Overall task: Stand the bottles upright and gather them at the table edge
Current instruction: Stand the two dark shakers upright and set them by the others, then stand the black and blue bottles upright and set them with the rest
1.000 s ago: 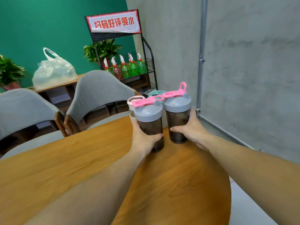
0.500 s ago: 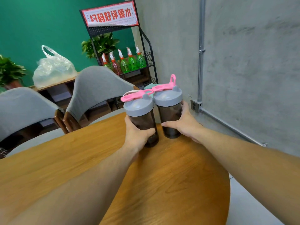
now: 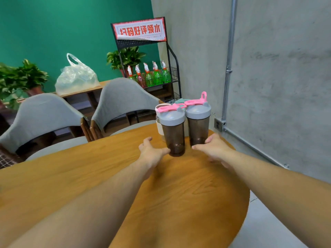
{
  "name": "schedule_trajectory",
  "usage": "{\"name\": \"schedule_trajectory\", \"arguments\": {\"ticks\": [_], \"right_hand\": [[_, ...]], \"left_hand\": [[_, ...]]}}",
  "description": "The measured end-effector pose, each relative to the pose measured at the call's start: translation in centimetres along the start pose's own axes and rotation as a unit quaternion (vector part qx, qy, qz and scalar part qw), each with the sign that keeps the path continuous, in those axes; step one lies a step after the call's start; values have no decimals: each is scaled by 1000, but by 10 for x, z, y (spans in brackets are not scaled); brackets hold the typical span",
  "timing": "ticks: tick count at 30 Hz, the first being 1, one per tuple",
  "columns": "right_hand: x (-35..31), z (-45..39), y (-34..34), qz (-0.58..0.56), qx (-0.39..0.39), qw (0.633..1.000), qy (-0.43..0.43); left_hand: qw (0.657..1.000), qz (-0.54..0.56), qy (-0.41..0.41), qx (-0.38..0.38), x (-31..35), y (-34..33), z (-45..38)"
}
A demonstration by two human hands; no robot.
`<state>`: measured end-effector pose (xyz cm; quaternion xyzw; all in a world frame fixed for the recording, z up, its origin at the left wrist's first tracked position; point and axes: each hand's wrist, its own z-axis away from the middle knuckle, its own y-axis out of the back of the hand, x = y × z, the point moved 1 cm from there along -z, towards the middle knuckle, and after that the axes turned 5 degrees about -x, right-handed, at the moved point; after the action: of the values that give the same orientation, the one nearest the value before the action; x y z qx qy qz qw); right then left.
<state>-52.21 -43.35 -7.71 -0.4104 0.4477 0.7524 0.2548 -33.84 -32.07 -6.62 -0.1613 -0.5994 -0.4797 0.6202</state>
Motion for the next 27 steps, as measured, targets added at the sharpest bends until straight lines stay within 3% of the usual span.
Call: {"name": "schedule_trajectory", "arguments": {"ticks": [4,15,24,27], "right_hand": [[-29,37,-30,34,-36,998,29],[-129,138,-173,72,-160,975,139],[-199,191,-312,135,-254,937,199],[-217,202,-352,151,-286,920,220]], "left_hand": [[1000,16,2,-5,-12,45,33],[995,-86,-3,49,-65,197,129],[971,-143,82,172,-138,348,176],[945,-219,111,215,-165,387,189]]}}
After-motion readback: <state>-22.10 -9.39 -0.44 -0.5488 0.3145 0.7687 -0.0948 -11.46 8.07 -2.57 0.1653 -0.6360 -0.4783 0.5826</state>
